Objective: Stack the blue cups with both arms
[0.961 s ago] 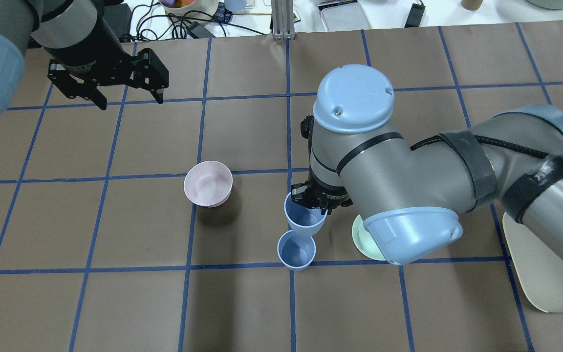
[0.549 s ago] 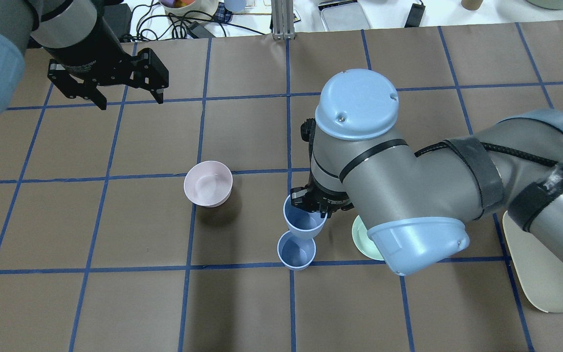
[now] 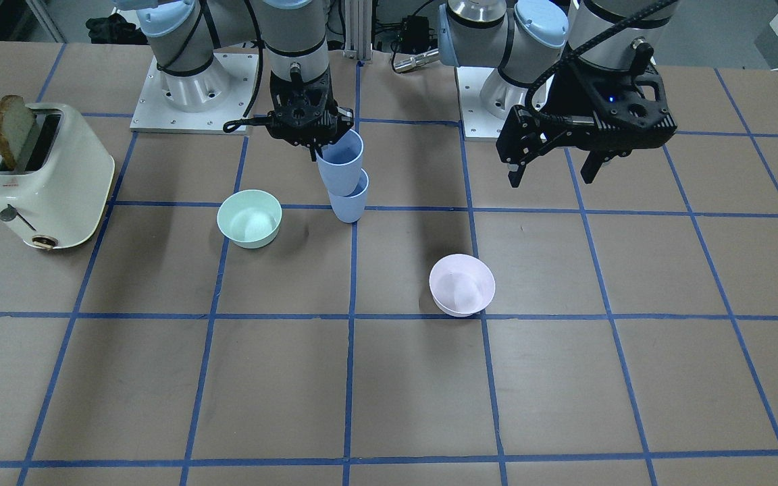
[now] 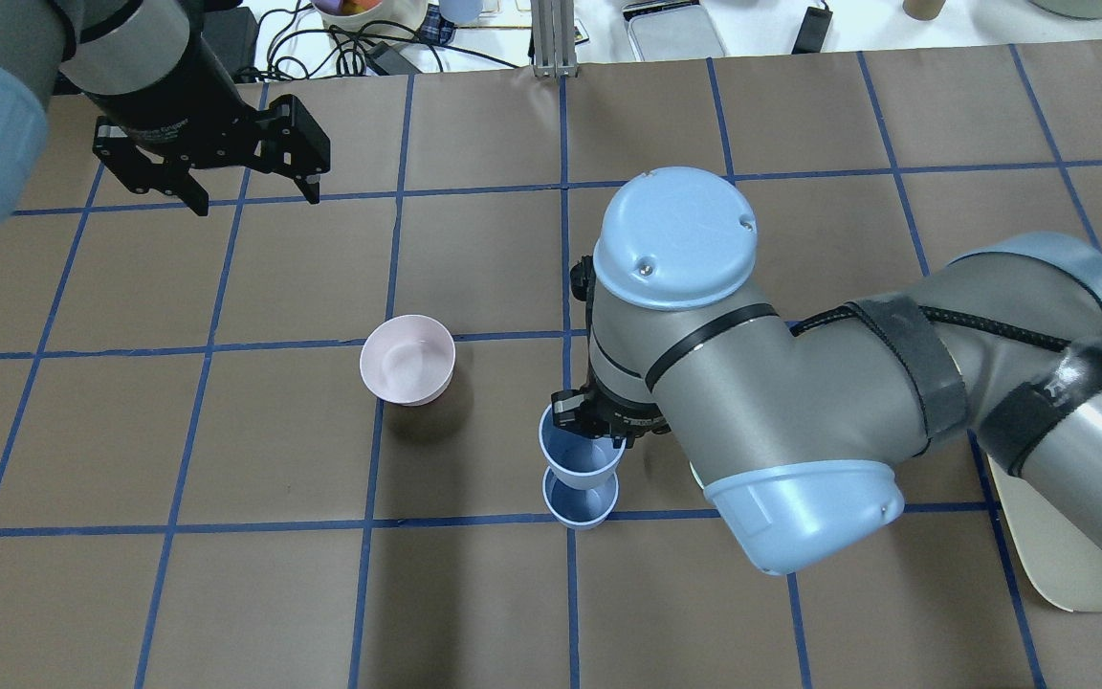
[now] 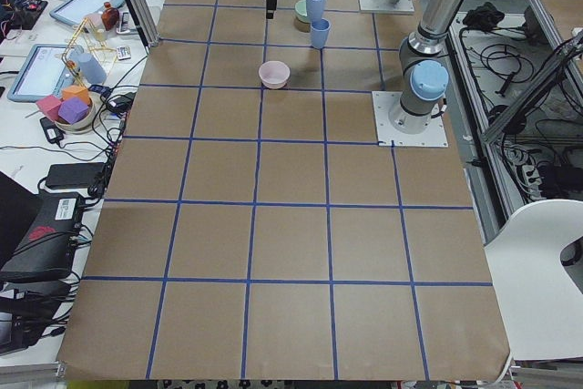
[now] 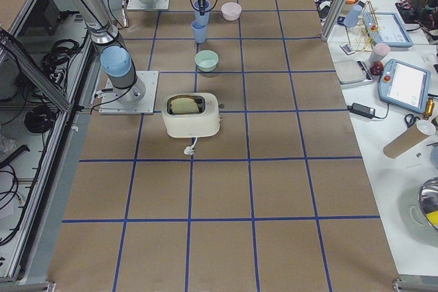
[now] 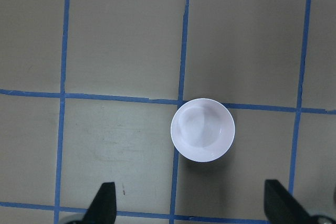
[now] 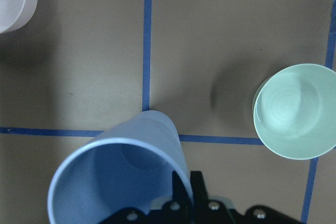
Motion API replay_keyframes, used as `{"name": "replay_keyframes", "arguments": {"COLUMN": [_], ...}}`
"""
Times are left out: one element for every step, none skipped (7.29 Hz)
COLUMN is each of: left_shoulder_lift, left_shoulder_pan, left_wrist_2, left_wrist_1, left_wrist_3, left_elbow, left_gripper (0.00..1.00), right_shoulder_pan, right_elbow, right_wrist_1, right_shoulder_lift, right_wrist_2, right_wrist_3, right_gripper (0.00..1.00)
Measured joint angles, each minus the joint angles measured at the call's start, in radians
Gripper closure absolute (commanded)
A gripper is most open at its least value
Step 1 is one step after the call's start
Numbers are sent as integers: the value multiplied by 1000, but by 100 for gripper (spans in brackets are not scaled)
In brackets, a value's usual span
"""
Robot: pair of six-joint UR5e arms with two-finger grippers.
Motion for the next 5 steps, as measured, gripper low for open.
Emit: {"name": "replay_keyframes", "arguments": {"left_shoulder_lift": [0,0,0,0,0], "left_shoulder_pan": [0,0,0,0,0], "left_wrist_2": [0,0,0,0,0], "left_wrist_1": [0,0,0,0,0], "left_wrist_3": [0,0,0,0,0], "left_elbow": [0,0,0,0,0], "left_gripper": [0,0,0,0,0], "right_shoulder_pan": [2,2,3,3,3], "right_elbow": [14,22,26,28,32], "right_wrist_1": [-7,-28,-56,-72,-78], "right_shoulder_lift": [1,2,4,10,22], "right_wrist_2": [-1,-3,-6,-7,-8], "right_wrist_3": [1,2,3,4,5], "right_gripper": [100,100,100,99,100]}}
